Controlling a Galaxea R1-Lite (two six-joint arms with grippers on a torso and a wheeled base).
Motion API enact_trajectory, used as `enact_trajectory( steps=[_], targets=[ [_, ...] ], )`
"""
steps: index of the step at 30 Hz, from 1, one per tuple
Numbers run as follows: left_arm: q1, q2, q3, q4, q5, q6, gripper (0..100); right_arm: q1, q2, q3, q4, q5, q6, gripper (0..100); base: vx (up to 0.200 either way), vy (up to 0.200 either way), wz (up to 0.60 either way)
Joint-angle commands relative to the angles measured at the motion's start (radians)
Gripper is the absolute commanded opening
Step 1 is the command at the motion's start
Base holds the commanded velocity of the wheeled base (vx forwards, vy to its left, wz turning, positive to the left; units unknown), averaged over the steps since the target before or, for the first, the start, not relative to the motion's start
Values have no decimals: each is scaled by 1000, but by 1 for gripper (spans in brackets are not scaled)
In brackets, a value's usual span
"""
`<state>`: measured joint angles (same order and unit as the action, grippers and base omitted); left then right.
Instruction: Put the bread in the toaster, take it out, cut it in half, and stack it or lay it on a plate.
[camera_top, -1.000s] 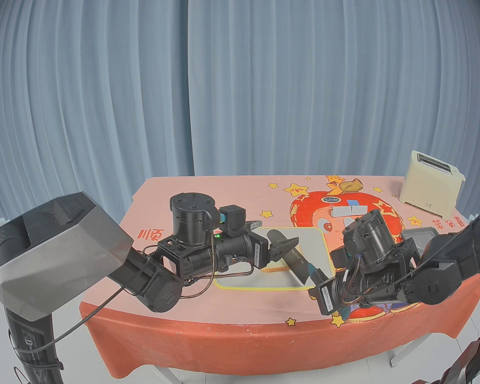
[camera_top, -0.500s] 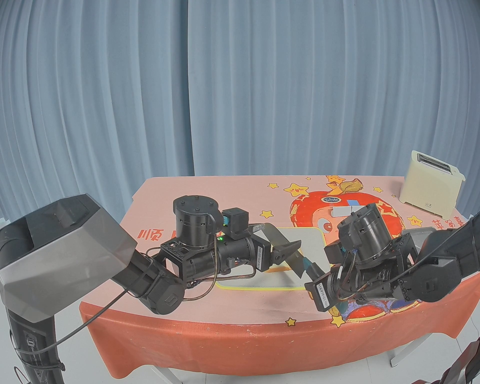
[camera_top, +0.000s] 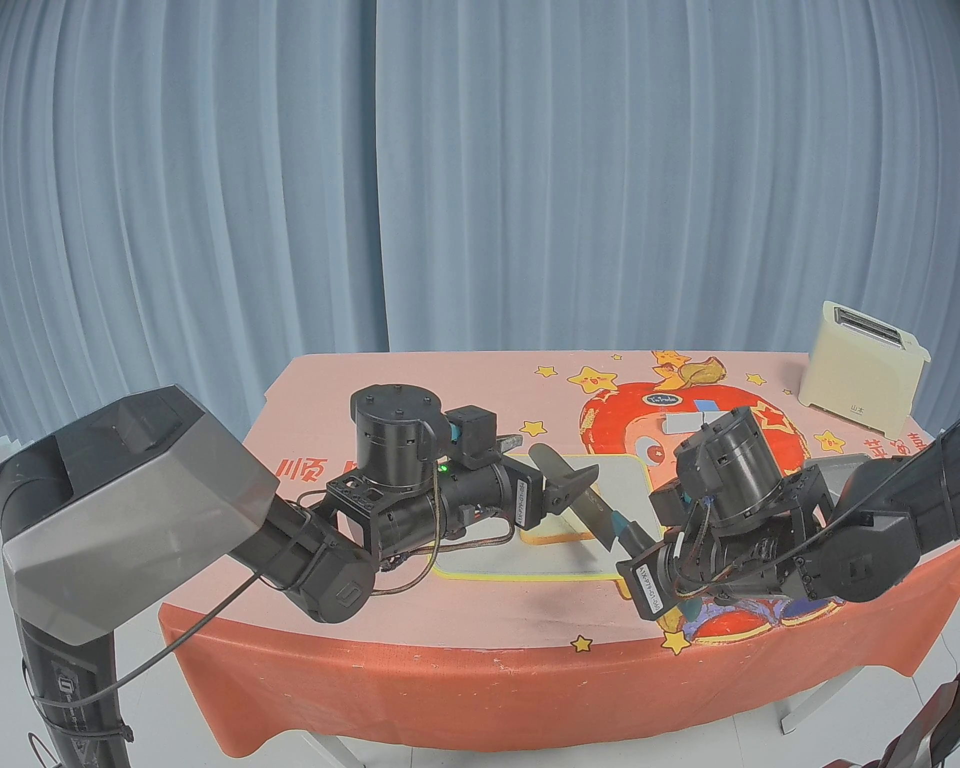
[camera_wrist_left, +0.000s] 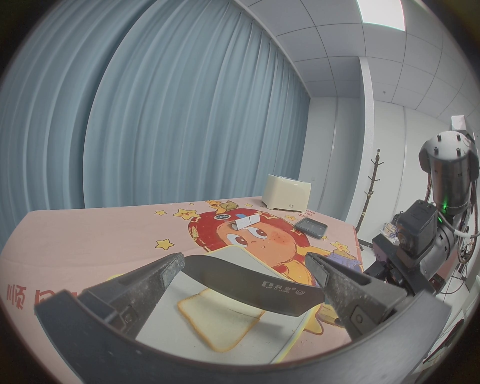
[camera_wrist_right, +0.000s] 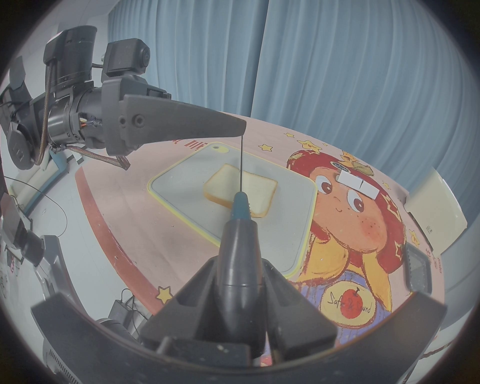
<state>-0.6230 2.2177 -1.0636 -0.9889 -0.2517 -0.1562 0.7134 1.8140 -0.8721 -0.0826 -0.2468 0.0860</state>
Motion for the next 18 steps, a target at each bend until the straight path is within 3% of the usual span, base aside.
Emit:
enact_trajectory(
  steps=[1,18],
  targets=[
    [0,19,-2,0,0,-2,100,11,5,1,1,-5,-2,0,0,0,0],
    [-3,23,-1,3,0,0,100,24,16,35,0,-16,0,0,0,0,0]
  ],
)
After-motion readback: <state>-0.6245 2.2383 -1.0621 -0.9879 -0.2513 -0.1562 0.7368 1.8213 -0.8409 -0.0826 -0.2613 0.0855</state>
